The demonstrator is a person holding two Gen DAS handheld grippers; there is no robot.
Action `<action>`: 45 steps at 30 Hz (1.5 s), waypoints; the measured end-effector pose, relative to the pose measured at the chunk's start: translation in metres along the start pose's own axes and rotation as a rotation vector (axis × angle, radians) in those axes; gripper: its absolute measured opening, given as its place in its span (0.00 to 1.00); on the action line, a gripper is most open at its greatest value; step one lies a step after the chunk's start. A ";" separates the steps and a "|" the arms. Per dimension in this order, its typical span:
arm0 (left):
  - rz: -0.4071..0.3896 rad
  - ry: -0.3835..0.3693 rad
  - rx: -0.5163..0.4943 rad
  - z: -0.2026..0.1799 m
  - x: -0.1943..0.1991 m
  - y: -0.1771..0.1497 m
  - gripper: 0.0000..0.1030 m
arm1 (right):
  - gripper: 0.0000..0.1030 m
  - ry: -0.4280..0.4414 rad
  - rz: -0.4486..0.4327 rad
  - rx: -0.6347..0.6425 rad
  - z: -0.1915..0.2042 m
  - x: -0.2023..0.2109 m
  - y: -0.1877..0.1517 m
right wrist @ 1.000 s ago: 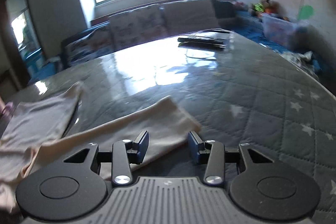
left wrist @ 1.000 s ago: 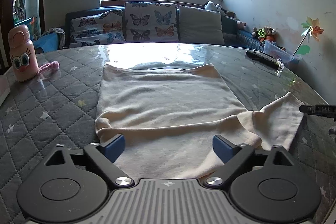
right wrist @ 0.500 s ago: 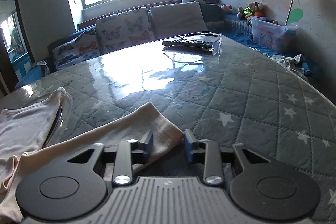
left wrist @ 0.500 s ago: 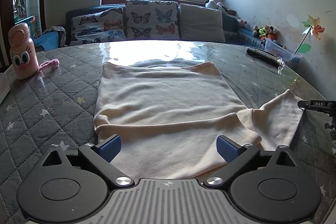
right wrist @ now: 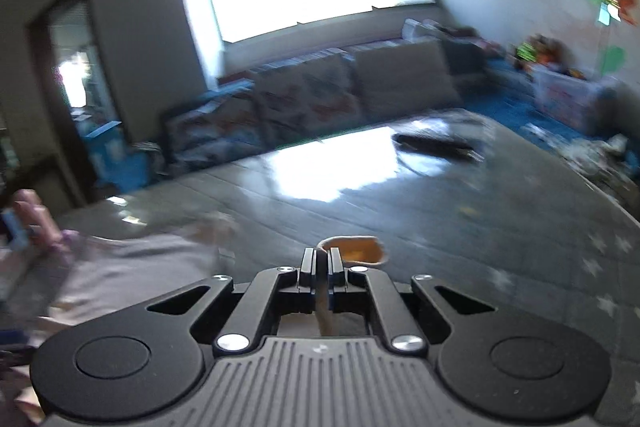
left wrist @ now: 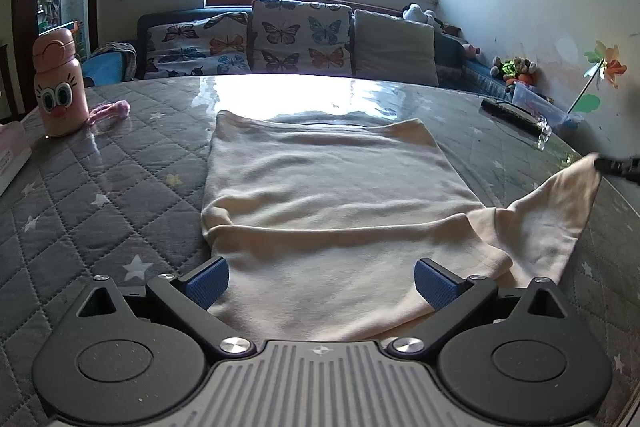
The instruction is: Fold clothes
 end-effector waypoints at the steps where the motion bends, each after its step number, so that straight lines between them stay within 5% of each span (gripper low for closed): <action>1: -0.005 -0.002 0.003 0.002 0.002 -0.001 1.00 | 0.04 0.030 -0.008 0.020 0.013 0.005 0.004; 12: -0.048 0.007 0.076 0.039 0.021 -0.014 1.00 | 0.04 0.277 0.001 0.258 0.169 0.014 0.016; 22: -0.061 0.023 0.135 0.068 0.033 -0.025 1.00 | 0.05 0.413 0.111 0.346 0.269 -0.013 -0.020; 29: -0.065 0.020 0.120 0.062 0.032 -0.023 0.99 | 0.10 0.448 0.114 0.346 0.261 -0.002 -0.021; 32: -0.069 0.014 0.095 0.052 0.030 -0.019 0.96 | 0.11 0.401 0.105 0.355 0.246 -0.001 -0.017; 37: -0.094 0.032 0.053 0.038 0.030 -0.011 0.90 | 0.29 0.257 0.136 0.411 0.200 -0.006 -0.026; 41: -0.098 0.041 0.027 0.030 0.025 -0.004 0.89 | 0.46 0.165 0.203 0.460 0.167 -0.015 -0.051; 45: -0.071 0.057 0.012 0.026 0.011 -0.002 0.86 | 0.49 0.118 0.259 0.496 0.146 -0.024 -0.083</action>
Point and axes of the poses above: each gripper's, at about its wrist camera, not at the fingertips, and x roughly against the way its jaws point, z to its left, y to its top, the point moved 8 cm from there along -x, roughly the way its jaws point, and after that the axes turned 11 degrees about z, right-handed, at the moved point
